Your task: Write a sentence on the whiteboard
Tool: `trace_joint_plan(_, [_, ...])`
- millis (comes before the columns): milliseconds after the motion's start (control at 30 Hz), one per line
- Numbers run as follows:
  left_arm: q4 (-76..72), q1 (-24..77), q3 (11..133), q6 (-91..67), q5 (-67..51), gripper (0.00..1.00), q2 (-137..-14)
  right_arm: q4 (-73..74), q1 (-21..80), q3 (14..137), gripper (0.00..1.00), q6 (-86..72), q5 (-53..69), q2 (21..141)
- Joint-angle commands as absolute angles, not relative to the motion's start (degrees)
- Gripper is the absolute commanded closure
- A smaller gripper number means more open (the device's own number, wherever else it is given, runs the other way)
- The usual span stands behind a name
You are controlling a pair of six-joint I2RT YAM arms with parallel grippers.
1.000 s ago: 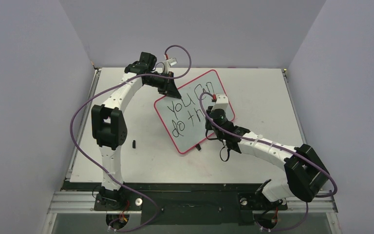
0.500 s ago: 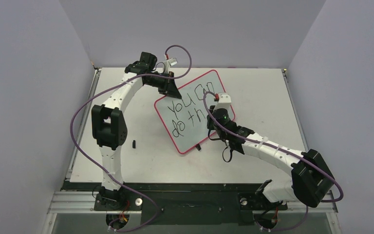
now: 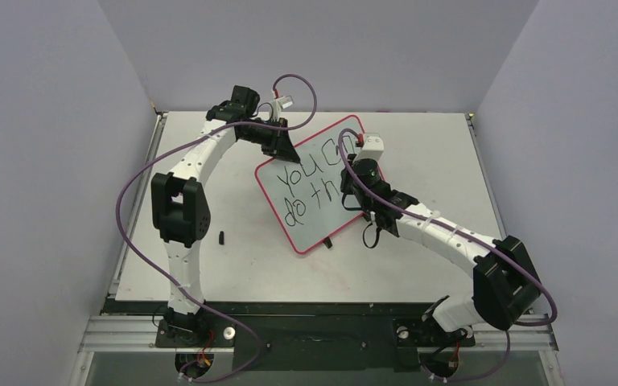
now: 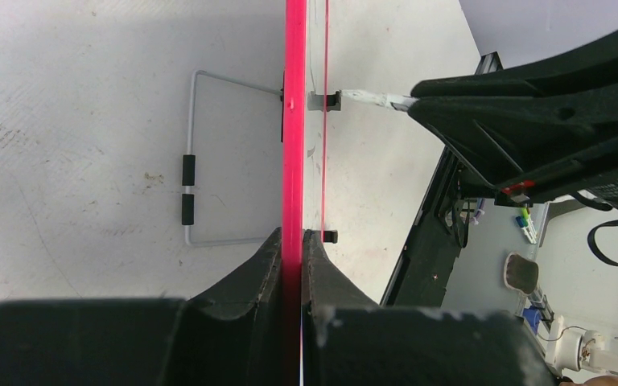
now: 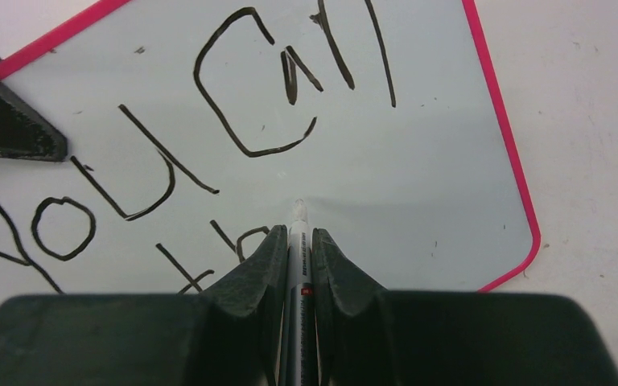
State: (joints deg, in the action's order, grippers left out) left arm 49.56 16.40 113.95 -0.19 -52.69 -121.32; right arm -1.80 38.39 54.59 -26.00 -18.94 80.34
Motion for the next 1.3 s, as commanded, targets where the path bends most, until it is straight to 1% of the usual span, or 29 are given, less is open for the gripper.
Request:
trace_joint_plan(0, [49.57,16.79,115.98,4.45,-47.00,1.00,-119.52,-3.98,36.76,57.27,1.00,-26.32,-16.88,82.47])
trace_joint_plan(233, [49.73,16.79,116.39,4.56,-47.03,1.00,-119.87,-4.97,36.40,56.40,1.00,-27.44,-15.37,84.27])
trace_joint_plan(533, [49.90,16.79,116.84,4.57,-47.07,1.00,-119.97,-5.99,36.39,52.18,1.00,-28.48,-15.16,83.80])
trace_joint_plan(1100, [49.92,16.79,116.69,4.55,-47.19,1.00,-119.54,-6.11,36.44,42.21,1.00,-30.61,-15.12,78.03])
trace_joint_plan(1267, [49.92,16.79,116.60,4.52,-47.19,1.00,-119.37,-4.53,36.39,41.61,1.00,-30.47,-15.92,74.95])
